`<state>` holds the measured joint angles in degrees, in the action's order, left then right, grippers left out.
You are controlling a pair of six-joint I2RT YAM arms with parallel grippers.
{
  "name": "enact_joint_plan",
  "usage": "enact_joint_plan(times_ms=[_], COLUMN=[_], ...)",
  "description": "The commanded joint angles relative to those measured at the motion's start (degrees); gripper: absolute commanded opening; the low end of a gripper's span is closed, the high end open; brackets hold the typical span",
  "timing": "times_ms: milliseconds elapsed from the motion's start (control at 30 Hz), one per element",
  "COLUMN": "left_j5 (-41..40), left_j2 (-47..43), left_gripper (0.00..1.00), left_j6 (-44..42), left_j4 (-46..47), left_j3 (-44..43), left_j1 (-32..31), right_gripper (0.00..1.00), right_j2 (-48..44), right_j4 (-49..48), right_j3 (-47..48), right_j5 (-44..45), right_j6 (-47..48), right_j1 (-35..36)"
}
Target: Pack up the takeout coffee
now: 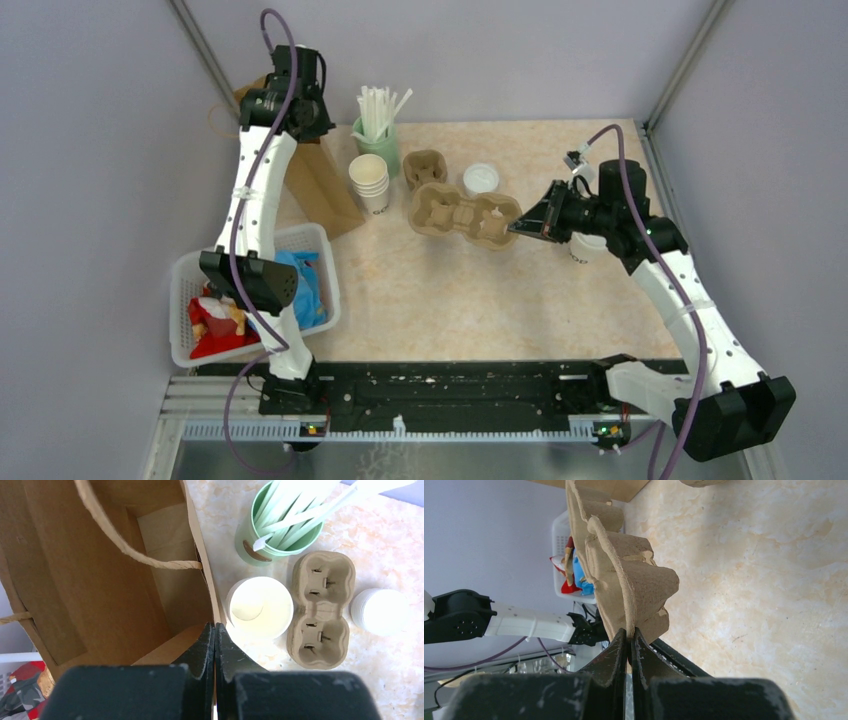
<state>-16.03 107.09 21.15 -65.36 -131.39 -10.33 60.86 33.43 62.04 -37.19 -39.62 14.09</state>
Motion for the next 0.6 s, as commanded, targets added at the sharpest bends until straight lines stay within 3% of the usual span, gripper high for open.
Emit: enact_joint_plan(times_ms=[0, 567], left_j5=[-4.2, -7.2], left_j2=[0.3, -0.4], left_gripper=[0.00, 0.00], left_j6=[2.3, 7.4], left_j4=[-1.6, -6.3], left_j3=[-2.2, -3.4], left_j1=[-2.6, -10.5], right_gripper=[0.00, 0.00], right_j2=[-1.9, -3.9], right_j4=[-1.8, -1.0], right_j3=[2.0, 1.4], right_j5=[-0.3, -0.4], right_j6=[0.2, -0.1], right_j1=[-0.1, -0.1])
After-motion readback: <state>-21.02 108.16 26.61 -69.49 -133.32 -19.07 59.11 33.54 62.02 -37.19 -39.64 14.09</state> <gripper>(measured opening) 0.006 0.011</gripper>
